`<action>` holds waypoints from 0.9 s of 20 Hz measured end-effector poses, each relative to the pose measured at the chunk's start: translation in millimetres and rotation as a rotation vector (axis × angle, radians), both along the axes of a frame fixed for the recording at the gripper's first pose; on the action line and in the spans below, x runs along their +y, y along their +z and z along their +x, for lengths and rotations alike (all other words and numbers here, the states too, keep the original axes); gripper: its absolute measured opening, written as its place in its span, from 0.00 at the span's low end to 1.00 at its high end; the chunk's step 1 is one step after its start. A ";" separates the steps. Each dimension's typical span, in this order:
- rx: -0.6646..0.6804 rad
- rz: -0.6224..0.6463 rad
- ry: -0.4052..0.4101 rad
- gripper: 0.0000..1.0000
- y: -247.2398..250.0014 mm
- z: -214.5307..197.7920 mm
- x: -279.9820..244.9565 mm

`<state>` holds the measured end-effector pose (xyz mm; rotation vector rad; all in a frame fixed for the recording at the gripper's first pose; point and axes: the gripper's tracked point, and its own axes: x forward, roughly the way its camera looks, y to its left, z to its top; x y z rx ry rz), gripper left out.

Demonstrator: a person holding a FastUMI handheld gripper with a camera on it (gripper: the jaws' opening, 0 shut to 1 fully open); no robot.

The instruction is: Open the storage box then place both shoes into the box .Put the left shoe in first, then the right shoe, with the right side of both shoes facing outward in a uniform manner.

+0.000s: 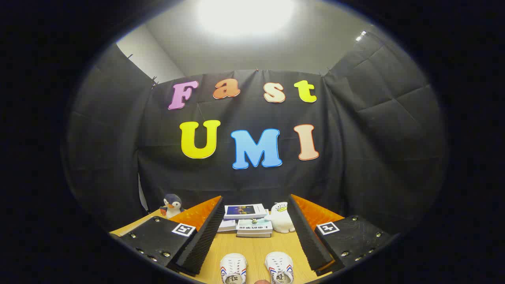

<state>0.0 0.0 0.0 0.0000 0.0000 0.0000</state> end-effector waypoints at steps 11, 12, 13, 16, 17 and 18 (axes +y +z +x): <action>-0.006 0.005 0.032 0.96 -1.7 -2.7 7.2; -0.001 0.005 0.033 0.96 -2.9 -2.8 7.2; 0.003 0.006 0.035 0.96 -4.4 -3.8 8.5; 0.001 0.024 0.049 0.96 -3.8 -6.1 13.1; -0.001 0.041 0.056 0.96 -3.6 -6.8 14.9; 0.005 0.056 0.062 0.96 -5.4 -7.2 16.2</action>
